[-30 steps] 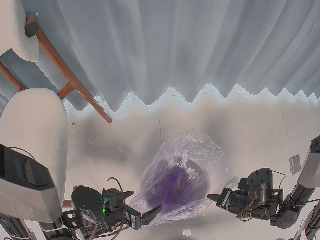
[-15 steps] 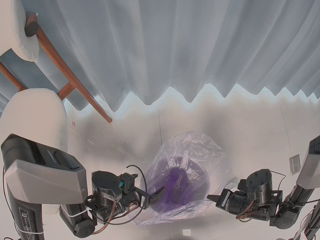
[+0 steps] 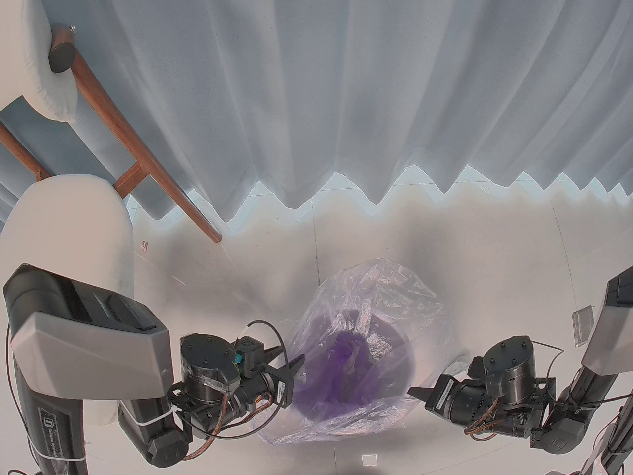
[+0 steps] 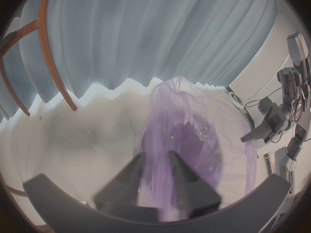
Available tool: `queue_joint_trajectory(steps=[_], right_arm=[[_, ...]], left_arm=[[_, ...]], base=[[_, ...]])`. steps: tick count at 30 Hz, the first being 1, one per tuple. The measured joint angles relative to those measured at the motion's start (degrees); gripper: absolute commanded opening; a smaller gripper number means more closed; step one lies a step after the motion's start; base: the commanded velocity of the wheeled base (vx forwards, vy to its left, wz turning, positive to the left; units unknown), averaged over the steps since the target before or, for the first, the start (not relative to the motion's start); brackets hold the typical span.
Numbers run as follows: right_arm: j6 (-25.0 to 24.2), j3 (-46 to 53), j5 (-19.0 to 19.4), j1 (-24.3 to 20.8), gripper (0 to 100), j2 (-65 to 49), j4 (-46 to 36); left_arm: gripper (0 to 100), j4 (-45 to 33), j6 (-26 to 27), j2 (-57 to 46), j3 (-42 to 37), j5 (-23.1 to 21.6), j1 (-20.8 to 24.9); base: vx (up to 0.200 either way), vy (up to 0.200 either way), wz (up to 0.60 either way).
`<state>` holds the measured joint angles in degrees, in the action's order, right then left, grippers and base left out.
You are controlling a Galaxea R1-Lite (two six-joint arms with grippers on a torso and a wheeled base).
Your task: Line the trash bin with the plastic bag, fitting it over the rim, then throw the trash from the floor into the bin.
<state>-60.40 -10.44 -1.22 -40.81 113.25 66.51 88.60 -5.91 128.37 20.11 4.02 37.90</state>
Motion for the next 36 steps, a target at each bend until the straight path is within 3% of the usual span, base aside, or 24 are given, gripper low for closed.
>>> queue_joint_trajectory(steps=[9, 23, 29, 36], right_arm=[[0.02, -0.09, 0.0, -0.02, 0, 0.74, 1.08], [0.82, 0.13, -2.11, 0.68, 0, 3.07, 6.92], [3.86, -1.08, -2.04, 5.29, 0, 4.52, 8.51], [5.85, -4.22, -1.76, 10.74, 0, 5.44, 9.79]], left_arm=[[0, 0.0, 0.85, -1.41, -5.49, -0.9, -0.89], [0, 0.0, 0.28, -5.13, -8.18, -0.28, -11.8], [0, -0.04, 0.2, -4.52, -10.5, -0.23, -10.48], [0, 0.0, -0.71, -3.64, -6.14, 0.93, -8.69]], base=[[0.0, 0.0, 0.0], [0.0, 0.0, 0.0], [0.0, 0.0, 0.0], [0.0, 0.0, 0.0]])
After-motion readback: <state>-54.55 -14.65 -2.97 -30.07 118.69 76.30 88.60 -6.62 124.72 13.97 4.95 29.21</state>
